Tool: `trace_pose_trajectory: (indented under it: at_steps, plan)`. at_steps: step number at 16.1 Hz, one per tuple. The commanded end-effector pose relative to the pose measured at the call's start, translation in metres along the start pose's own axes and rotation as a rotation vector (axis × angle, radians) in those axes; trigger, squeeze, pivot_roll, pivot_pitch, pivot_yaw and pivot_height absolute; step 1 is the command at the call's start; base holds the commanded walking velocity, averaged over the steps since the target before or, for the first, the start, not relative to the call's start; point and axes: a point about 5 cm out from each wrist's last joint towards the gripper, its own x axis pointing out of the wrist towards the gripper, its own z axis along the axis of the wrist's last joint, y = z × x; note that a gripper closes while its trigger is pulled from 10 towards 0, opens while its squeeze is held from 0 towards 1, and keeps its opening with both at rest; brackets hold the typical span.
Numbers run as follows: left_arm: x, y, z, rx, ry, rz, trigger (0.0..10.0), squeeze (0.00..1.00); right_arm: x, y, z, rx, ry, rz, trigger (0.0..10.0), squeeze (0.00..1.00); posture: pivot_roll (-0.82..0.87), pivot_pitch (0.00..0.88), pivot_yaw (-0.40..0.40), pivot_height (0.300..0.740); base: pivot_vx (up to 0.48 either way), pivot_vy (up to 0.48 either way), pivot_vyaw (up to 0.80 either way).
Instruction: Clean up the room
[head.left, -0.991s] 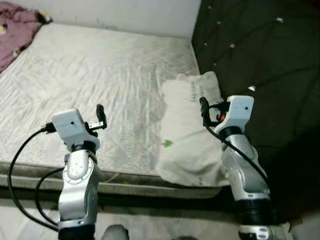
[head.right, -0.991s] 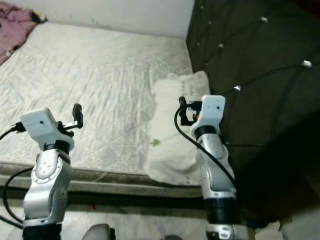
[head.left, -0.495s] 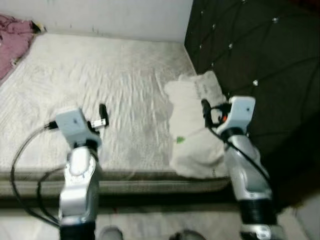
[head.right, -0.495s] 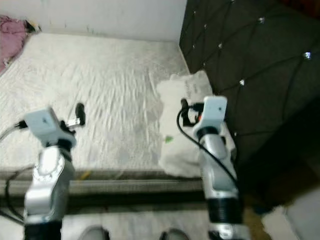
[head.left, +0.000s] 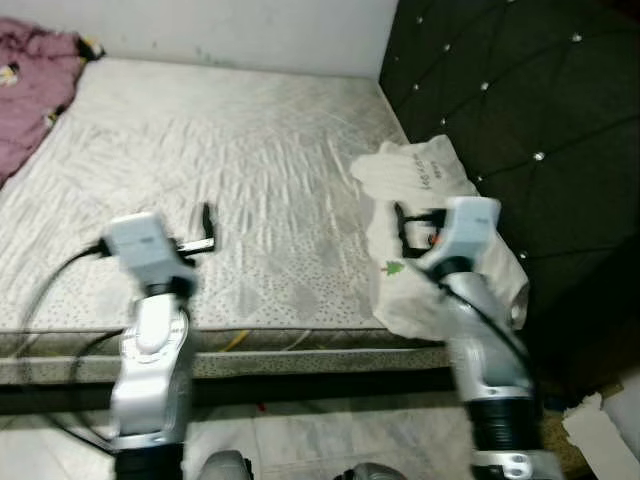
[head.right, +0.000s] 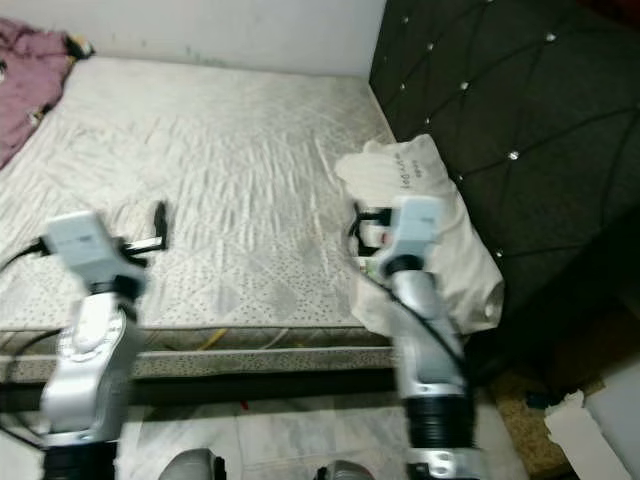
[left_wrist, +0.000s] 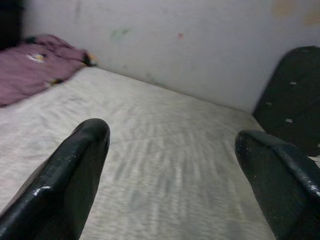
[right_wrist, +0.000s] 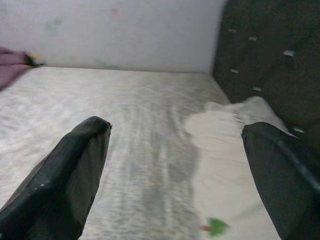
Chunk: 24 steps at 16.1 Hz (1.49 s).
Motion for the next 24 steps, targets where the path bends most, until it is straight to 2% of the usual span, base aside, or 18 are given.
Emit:
trace_pose_trajectory:
  at_steps: [1,6,16,19,24]
  plan:
    - [-0.0012,-0.0081,0.0020,-0.021,-0.010,-0.040,10.0,0.00,0.0001,-0.0099,0.0035,-0.011,-0.007,-0.024,10.0,0.00,0.05,0.000,-0.082,0.740,0.000,0.000,0.00]
    - [-0.0023,-0.0083,0.0028,-0.038,-0.011,-0.056,10.0,0.00,-0.0001,-0.0090,0.0031,-0.007,-0.008,-0.019,10.0,0.00,0.06,0.000,-0.082,0.740,0.168,0.000,0.00]
    - [-0.0032,-0.0090,0.0031,-0.048,-0.012,-0.073,10.0,0.00,0.0017,-0.0108,0.0032,-0.031,-0.013,-0.026,10.0,0.00,0.06,0.000,-0.082,0.740,0.389,0.000,0.00]
    - [-0.0016,-0.0084,0.0027,-0.044,-0.009,-0.068,10.0,0.00,0.0037,-0.0100,0.0091,-0.101,-0.056,-0.011,10.0,0.00,0.06,0.000,-0.081,0.740,0.370,0.000,0.00]
    - [-0.0021,-0.0107,-0.0017,-0.044,0.010,-0.031,10.0,0.00,0.0029,-0.0106,0.0054,-0.105,-0.051,-0.014,10.0,0.00,0.06,0.000,-0.080,0.740,0.128,0.000,0.00]
